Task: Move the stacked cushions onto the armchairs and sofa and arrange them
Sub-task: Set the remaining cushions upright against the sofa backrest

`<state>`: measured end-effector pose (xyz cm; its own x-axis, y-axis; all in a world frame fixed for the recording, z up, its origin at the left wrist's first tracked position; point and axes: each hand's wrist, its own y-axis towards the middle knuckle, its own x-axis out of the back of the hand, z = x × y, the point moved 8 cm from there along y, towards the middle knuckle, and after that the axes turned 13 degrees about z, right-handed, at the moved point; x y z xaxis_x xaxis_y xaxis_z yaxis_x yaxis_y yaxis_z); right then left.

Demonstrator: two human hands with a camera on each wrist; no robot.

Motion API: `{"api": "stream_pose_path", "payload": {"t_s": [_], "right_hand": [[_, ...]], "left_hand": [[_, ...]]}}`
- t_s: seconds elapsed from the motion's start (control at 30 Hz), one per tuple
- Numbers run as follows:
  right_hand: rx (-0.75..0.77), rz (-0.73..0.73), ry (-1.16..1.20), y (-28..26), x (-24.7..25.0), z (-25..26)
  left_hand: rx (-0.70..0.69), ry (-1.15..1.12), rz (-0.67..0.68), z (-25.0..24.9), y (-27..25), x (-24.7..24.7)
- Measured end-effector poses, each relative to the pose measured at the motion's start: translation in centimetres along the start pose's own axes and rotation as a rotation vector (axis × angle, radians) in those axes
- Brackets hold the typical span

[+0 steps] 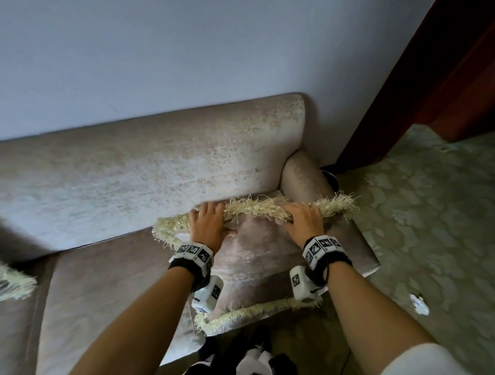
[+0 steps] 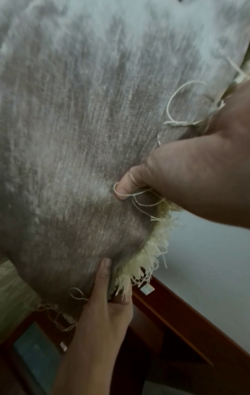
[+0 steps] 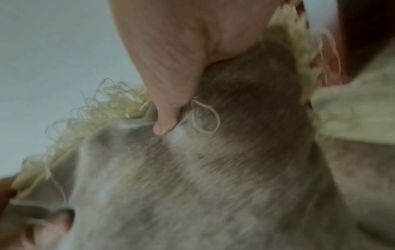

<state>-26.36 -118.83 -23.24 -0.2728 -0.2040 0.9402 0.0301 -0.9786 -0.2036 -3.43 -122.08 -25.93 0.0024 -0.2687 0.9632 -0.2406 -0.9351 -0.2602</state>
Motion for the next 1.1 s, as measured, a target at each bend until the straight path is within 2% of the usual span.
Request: {"api": "stream_pose_path", "payload": {"t_s": [0.13, 0.27, 0.4, 0.5, 0.83, 0.97, 1.1], "right_hand": [[0.053, -0.064, 0.062, 1.6, 0.2, 2.6], [0.194, -0.139, 0.094, 3.5, 2.7, 7.1], [0.286, -0.163, 0.176, 4.6, 4.6, 12.2], [0.335, -0.151, 0.205, 4.1, 4.5, 16.2], [0.431, -0.146, 0.242, 2.5, 0.4, 34.6], [0.393, -0.164, 0.222, 2.7, -2.2, 41.8], [0.330, -0.110, 0.204, 3.2, -5.2, 47.1]], "left_hand": [[0.087, -0.138, 0.050, 2.5, -0.4, -0.1], [0.216, -0.329, -0.075, 6.4, -3.0, 3.2], [0.303, -0.367, -0.196, 10.7, -6.5, 6.0], [0.333, -0.367, -0.220, 14.0, -9.3, 7.2], [0.383, -0.242, -0.306, 29.7, -17.9, 10.6], [0.365, -0.208, -0.310, 37.7, -19.1, 10.4], [0.328, -0.210, -0.273, 44.0, -19.2, 9.3]]}}
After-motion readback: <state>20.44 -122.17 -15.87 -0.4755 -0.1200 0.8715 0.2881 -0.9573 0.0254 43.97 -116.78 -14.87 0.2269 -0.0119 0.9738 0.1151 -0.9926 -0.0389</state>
